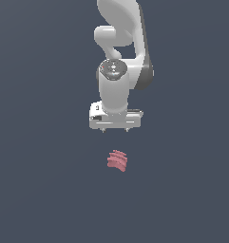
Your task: Pick up the object and move it to a goal position.
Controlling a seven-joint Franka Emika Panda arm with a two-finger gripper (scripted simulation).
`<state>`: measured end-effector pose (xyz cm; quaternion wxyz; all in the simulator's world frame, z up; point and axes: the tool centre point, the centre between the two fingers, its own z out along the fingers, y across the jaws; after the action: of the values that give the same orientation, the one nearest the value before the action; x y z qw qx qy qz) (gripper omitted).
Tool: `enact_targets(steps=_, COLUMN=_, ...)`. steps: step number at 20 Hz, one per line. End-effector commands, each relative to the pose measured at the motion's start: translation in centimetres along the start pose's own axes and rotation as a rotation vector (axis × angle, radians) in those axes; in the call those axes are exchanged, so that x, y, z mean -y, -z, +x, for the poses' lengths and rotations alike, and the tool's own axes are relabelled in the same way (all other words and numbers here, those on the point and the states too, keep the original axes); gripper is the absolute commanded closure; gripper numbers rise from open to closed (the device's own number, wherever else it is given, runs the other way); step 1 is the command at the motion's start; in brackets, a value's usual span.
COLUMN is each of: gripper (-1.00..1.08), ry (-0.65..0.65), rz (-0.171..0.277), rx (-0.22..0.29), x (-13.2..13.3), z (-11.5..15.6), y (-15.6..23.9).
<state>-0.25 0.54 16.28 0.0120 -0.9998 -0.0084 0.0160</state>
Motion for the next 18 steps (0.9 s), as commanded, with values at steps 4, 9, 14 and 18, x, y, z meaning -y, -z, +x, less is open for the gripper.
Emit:
enact_targets(steps=4, gripper=-0.92, ry=0.008, rz=0.002, rx=-0.003, x=0.5, z=0.1, y=0.1)
enact_targets(steps=9, gripper=-0.92, ry=0.046, rz=0.013, rx=-0.021, x=3.0, z=0.4, y=0.6)
enact_targets(steps=14, gripper=-0.92, ry=0.054, rz=0.015, rx=-0.025, x=3.6, z=0.4, y=0.7)
enact_targets(steps=18, gripper=-0.92, ry=0.065, rz=0.014, rx=-0.024, x=3.5, z=0.5, y=0.6)
